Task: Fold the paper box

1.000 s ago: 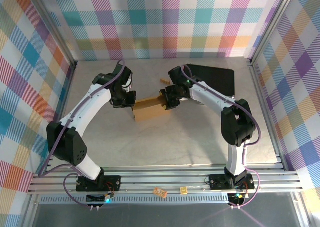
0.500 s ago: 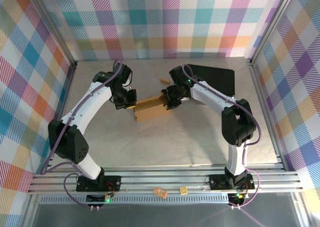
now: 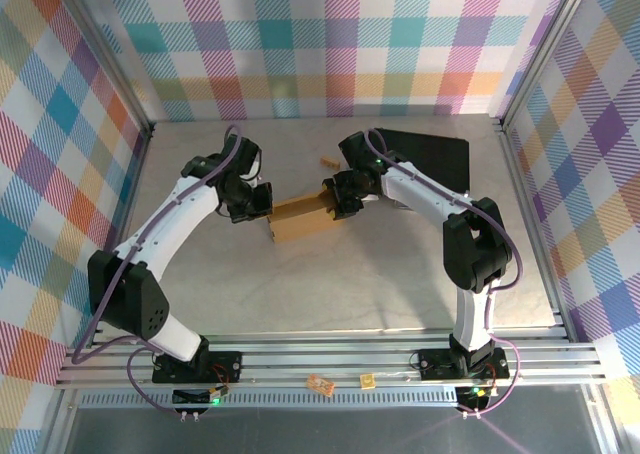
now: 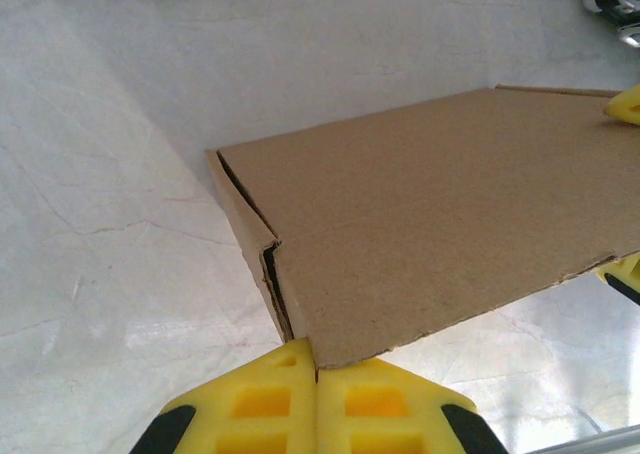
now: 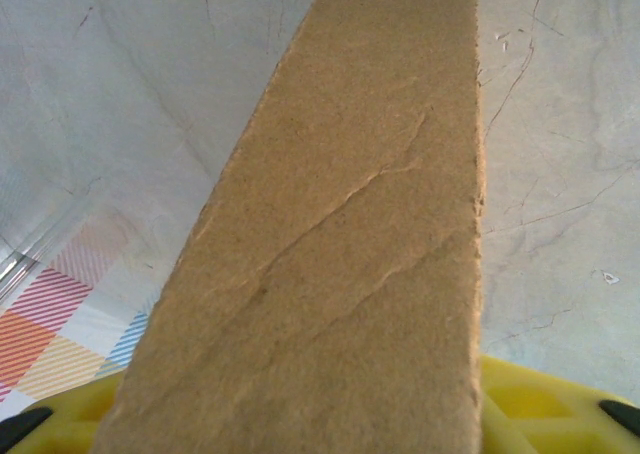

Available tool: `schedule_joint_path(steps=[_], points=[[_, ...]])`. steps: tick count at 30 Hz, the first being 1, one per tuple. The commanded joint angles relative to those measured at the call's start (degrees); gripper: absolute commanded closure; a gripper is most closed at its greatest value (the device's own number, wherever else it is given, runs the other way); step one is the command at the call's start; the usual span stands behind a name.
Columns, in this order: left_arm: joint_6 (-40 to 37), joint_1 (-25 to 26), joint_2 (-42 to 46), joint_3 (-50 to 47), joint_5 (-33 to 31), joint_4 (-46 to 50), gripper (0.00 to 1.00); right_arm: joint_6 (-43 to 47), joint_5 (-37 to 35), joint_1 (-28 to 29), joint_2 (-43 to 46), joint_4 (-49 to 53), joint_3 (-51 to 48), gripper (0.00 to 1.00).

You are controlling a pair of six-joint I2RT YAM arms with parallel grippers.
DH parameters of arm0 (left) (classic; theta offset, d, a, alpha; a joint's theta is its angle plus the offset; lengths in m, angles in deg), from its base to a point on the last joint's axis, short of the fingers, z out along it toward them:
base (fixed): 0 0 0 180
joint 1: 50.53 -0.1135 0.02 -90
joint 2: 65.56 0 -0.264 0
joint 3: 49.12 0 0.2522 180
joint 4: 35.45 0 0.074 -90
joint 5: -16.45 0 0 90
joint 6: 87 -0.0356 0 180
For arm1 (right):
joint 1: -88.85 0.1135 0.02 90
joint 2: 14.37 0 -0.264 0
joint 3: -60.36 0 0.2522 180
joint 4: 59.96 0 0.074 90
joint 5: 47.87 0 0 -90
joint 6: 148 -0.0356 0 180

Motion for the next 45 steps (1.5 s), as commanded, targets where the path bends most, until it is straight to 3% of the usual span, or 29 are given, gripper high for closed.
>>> schedule_joint_path(steps=[1,21,28,35,42,45], points=[[-2.19,0.26,0.83,-3.34,-1.45,-3.0,1.0,0.53,0.81,0.36,-1.67,1.1,0.9,0.48],[-4.93,3.24,3.83,-11.47,-8.88,-7.5,1.0,1.43,0.92,-0.12,-2.02,1.73,1.93,0.46],[-4.36,3.68,3.51,-12.48,-10.61,-7.94,1.0,5.7,1.79,-0.58,-2.14,4.28,5.66,0.33],[-4.27,3.69,2.18,-11.07,-11.5,-7.11,1.0,11.59,1.88,-1.94,3.65,6.15,4.54,0.18],[-4.52,3.68,1.41,-10.2,-11.34,-6.99,1.0,19.55,5.04,-4.72,10.91,8.04,0.38,0.18],[-4.65,3.68,1.35,-10.17,-11.33,-6.98,1.0,22.98,5.67,-6.87,13.56,5.63,-3.47,0.23]])
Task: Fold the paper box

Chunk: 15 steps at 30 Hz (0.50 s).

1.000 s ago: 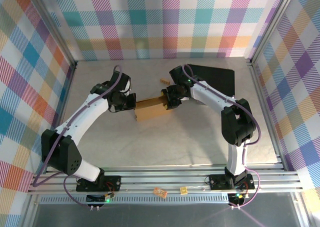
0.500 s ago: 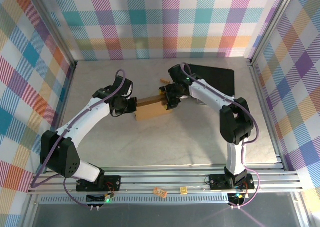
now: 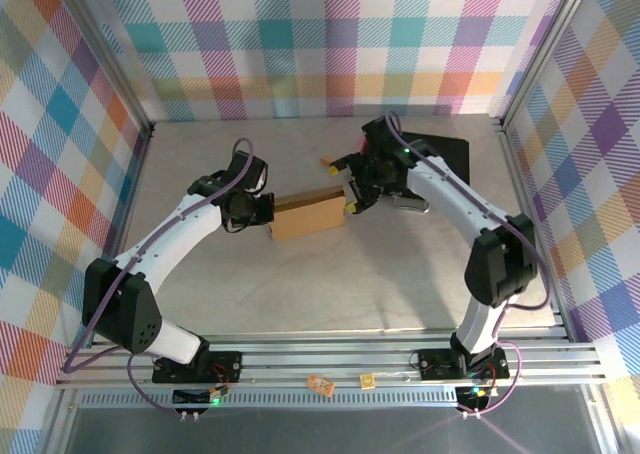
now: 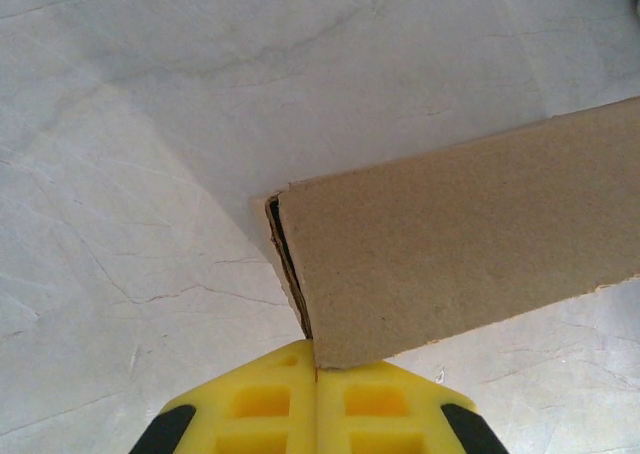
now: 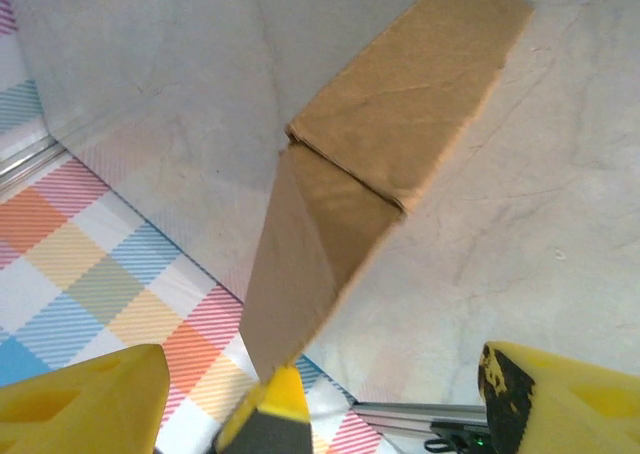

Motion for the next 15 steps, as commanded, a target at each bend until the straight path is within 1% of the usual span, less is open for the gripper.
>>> schedule_joint_path(steps=[1,3,5,8,15], points=[[-0.25,0.45,-2.17,-0.56,-1.22,3.69,1.0,6.61,2.74,-2.44,2.93,-1.22,-4.14,0.25],[-0.31,0.45,-2.13,-0.54,-1.29,3.72,1.0,8.2,5.01,-3.78,2.55,-4.81,-6.13,0.29],[-0.39,0.45,-2.06,-0.32,-1.31,3.95,1.0,9.38,6.67,-4.43,1.14,-5.69,-6.18,0.31],[-0.49,0.45,-1.97,-0.19,-1.62,4.17,1.0,10.12,8.36,-4.56,-0.68,-6.96,-6.25,0.37],[-0.53,0.45,-1.96,-0.1,-1.65,4.24,1.0,10.39,9.4,-4.48,-1.83,-9.44,-9.15,0.4]])
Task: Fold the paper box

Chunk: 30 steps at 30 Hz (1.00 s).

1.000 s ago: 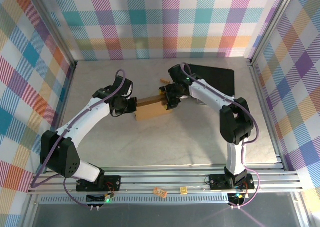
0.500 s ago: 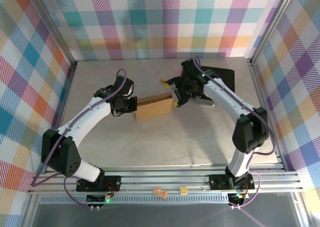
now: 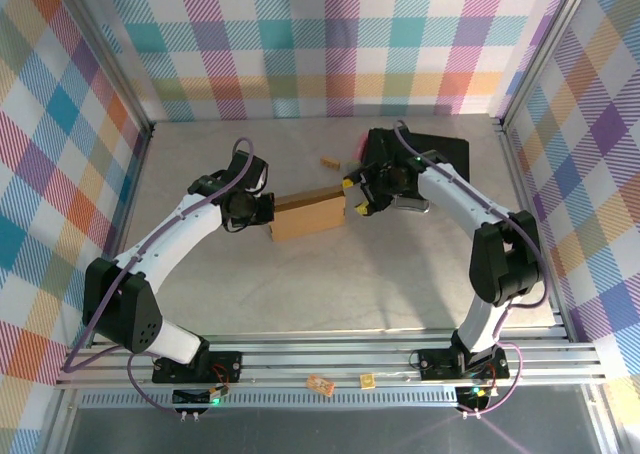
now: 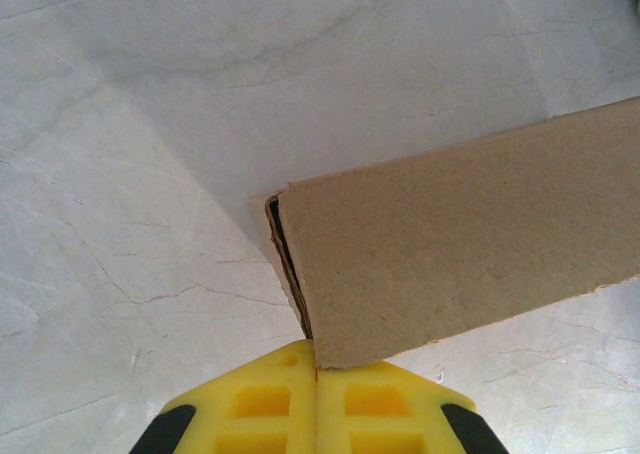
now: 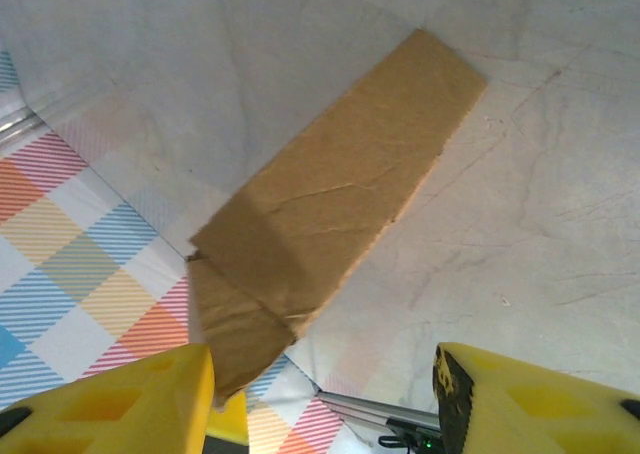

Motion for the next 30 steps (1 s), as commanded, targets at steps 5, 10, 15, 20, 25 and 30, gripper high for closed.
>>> schedule_joint_path(steps=[5,10,15,20,25,30], points=[[-0.8,0.45,-2.27,0.35,-1.53,4.13,1.0,2.92,0.34,0.31,0.84,-1.43,-0.65,0.38],[-0.86,0.44,-2.28,0.61,-1.76,4.29,1.0,3.15,-2.71,0.4,4.21,-4.74,-2.78,0.34],[-0.96,0.45,-2.37,0.8,-1.96,4.48,1.0,3.5,-0.46,1.34,3.09,-5.26,-3.46,0.39],[-0.99,0.45,-2.32,0.75,-1.8,4.57,1.0,2.55,0.08,1.72,2.91,-7.89,-4.65,0.39],[-1.23,0.45,-2.2,0.87,-2.18,4.72,1.0,3.77,0.12,1.8,1.9,-6.95,-2.53,0.38],[-1.31,0.45,-2.11,0.89,-2.25,4.79,1.0,4.14,-0.48,1.83,1.78,-7.21,-5.4,0.46]])
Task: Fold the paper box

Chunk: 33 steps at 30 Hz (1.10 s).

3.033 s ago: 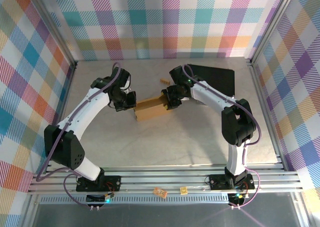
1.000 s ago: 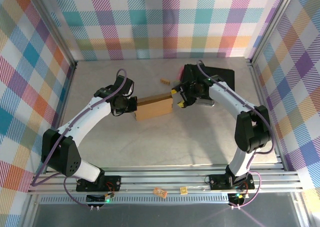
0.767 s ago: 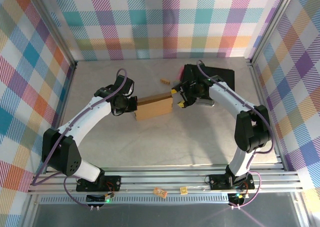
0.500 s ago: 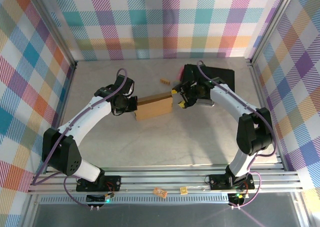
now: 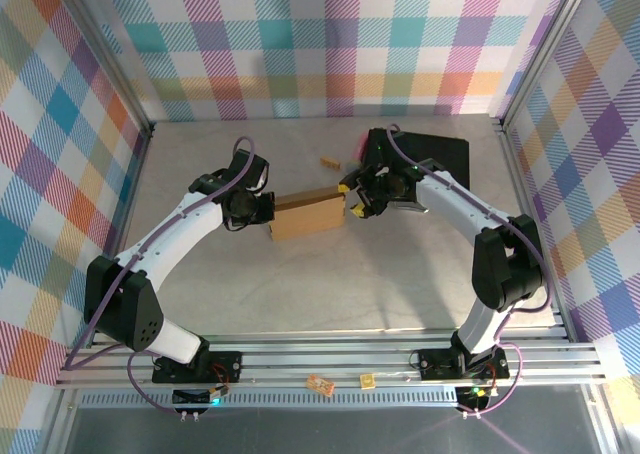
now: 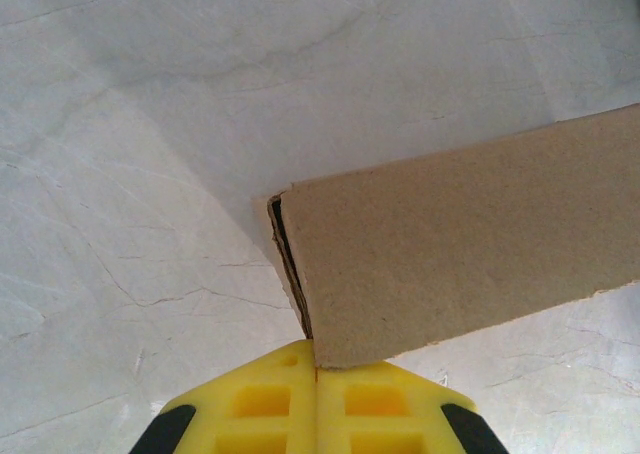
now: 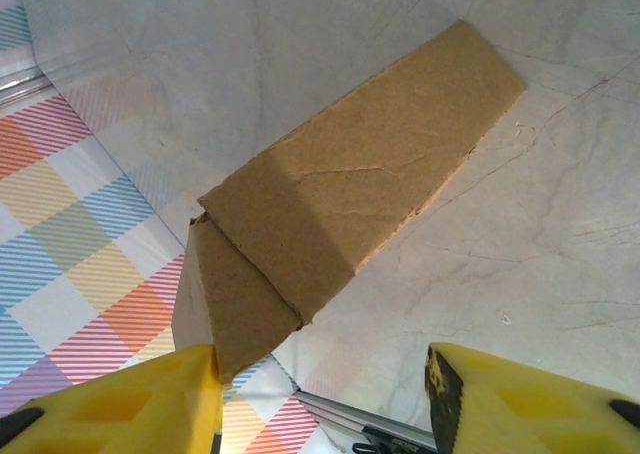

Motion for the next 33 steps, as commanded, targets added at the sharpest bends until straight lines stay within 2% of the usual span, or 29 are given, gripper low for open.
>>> schedule_joint_path(steps=[1,11,18,25,29,33], points=[[-1.2,0.41,-1.36,0.01,-1.6,4.39,1.0,1.17,0.18,0.3,-0.57,-1.02,-1.59,0.48],[-1.38,0.4,-0.59,0.36,-1.03,4.92,1.0,2.6,-0.89,0.29,-2.04,0.47,-1.83,0.64],[-1.04,0.41,1.9,1.91,-0.32,6.62,0.7,3.38,-1.46,0.31,-2.4,1.98,-2.08,0.68],[2.99,0.28,5.07,4.07,1.56,8.73,0.51,3.33,-1.64,0.3,-2.66,2.59,-1.77,0.7],[9.3,-1.29,6.21,4.4,6.71,7.62,0.47,3.29,-1.75,0.3,-2.52,2.76,-1.39,0.7],[14.96,-4.05,5.01,3.05,11.67,5.03,0.52,3.15,-1.68,0.29,-2.58,2.77,-1.21,0.7]])
